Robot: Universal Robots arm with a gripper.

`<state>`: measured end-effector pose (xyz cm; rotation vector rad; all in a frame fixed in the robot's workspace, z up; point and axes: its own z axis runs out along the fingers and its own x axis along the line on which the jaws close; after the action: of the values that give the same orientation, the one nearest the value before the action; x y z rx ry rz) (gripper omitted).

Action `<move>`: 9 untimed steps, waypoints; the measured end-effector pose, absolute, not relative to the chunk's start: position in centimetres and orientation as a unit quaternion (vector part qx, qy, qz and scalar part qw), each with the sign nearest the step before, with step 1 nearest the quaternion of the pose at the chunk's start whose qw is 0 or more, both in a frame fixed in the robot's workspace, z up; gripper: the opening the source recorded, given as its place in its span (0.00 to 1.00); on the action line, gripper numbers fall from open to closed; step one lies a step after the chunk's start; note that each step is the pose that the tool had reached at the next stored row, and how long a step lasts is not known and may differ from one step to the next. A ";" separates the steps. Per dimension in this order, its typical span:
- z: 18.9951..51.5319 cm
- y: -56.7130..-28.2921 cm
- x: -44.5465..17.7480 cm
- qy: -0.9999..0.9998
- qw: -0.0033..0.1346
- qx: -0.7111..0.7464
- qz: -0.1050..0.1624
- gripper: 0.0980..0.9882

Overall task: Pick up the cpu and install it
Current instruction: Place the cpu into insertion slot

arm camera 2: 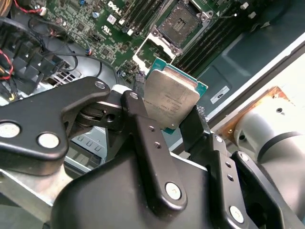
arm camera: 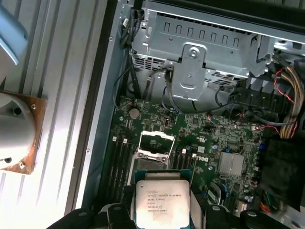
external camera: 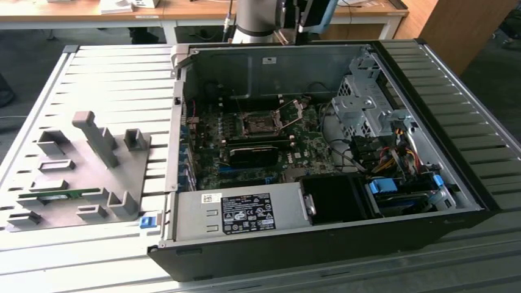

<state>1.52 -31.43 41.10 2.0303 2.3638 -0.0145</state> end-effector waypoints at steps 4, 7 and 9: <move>41.0 -31.4 1.1 0.748 0.013 0.664 -0.005 0.50; 41.0 -31.4 0.3 0.746 0.013 0.665 -0.005 0.50; 41.0 -31.4 0.0 0.746 0.013 0.666 -0.005 0.50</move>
<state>0.00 -31.42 40.97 2.0752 2.3251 -0.0149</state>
